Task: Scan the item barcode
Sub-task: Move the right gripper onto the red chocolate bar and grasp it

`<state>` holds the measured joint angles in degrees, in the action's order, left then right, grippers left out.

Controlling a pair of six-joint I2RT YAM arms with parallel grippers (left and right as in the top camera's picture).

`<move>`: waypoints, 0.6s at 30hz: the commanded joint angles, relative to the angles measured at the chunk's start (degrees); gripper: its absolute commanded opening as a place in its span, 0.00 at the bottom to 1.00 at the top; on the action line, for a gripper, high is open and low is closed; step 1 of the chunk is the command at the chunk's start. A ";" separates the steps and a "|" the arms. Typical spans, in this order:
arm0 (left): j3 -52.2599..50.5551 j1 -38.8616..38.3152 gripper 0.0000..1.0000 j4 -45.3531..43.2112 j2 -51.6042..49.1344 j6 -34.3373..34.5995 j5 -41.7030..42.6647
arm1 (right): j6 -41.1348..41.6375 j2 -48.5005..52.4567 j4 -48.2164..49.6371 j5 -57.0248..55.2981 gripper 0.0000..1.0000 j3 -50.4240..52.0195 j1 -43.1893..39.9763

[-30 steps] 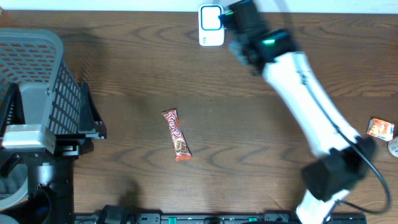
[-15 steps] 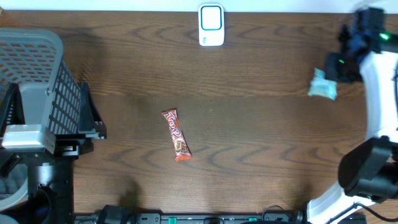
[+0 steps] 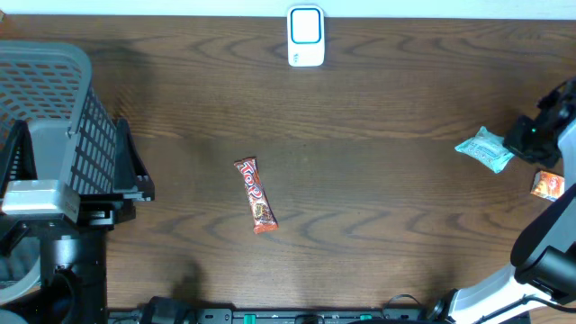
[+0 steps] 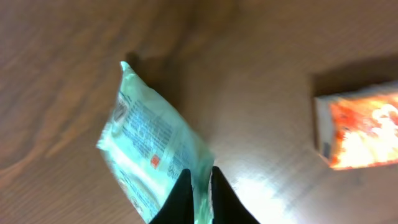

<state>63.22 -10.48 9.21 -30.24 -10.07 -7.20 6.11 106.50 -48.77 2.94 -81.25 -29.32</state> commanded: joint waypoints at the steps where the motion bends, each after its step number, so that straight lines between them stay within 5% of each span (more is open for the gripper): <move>1: -0.13 0.28 0.98 -0.11 0.39 0.96 0.17 | 3.21 0.02 -2.40 -4.15 0.10 -1.36 -3.39; 5: -0.13 0.28 0.98 -0.11 0.39 0.96 0.17 | 7.39 -1.57 -7.69 -7.93 0.32 -5.40 -6.10; 10: -0.13 0.28 0.98 -0.11 0.39 0.96 0.17 | 7.52 -5.97 -12.17 4.90 0.40 -10.08 -5.27; 11: -0.13 0.28 0.98 -0.11 0.39 0.96 0.17 | 6.95 -7.21 -12.52 9.40 0.52 -10.14 -4.04; 12: -0.13 0.28 0.98 -0.11 0.39 0.96 0.17 | 6.03 -8.09 -12.94 13.14 0.89 -10.14 -2.62; 13: -0.13 0.28 0.98 -0.11 0.39 0.96 0.17 | 4.87 -8.81 -13.57 17.05 0.99 -10.14 -0.50; 18: -0.13 0.28 0.98 -0.11 0.39 0.98 0.17 | 3.26 -8.66 -16.85 25.18 0.99 -8.00 18.25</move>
<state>63.22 -10.50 9.19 -30.24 -10.04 -7.20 10.83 97.27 -64.53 18.65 -91.02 -22.20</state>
